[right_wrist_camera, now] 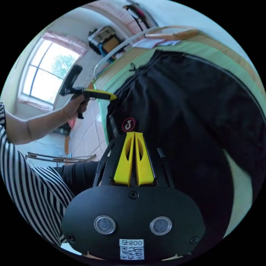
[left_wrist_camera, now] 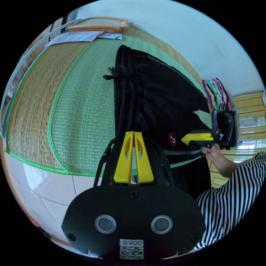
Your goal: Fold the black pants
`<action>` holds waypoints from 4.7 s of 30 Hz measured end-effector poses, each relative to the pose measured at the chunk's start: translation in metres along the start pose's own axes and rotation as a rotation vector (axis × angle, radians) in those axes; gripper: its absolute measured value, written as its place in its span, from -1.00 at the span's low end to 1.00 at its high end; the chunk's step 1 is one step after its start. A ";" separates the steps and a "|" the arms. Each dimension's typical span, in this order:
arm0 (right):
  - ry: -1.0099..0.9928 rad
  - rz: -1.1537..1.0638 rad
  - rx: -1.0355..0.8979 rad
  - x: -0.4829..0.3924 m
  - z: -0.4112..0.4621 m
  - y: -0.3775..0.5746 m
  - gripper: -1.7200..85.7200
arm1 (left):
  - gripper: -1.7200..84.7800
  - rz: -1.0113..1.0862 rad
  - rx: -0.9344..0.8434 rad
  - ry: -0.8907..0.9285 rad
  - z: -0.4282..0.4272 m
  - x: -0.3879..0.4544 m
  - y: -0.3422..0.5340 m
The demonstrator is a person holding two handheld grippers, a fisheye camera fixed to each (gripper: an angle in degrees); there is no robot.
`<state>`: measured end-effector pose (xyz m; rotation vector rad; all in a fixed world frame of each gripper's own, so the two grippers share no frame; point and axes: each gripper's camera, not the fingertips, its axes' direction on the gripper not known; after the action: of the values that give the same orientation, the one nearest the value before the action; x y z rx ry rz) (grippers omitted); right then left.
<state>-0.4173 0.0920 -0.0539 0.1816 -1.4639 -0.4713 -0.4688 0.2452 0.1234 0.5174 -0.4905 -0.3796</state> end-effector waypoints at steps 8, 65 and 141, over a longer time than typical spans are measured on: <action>0.004 -0.057 -0.026 -0.037 0.021 -0.003 -0.96 | -0.96 -0.020 -0.003 -0.126 -0.008 0.011 0.010; 0.332 1.038 0.486 0.152 -0.230 0.657 -0.96 | -0.96 0.086 -0.014 0.164 0.129 0.323 0.011; 0.671 1.033 0.438 0.253 -0.272 0.804 -0.81 | -0.77 1.156 -0.374 0.206 0.389 1.072 -0.213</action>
<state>0.0160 0.6637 0.4661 -0.0854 -0.8067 0.7029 0.1549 -0.5652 0.6721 -0.1388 -0.4315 0.6792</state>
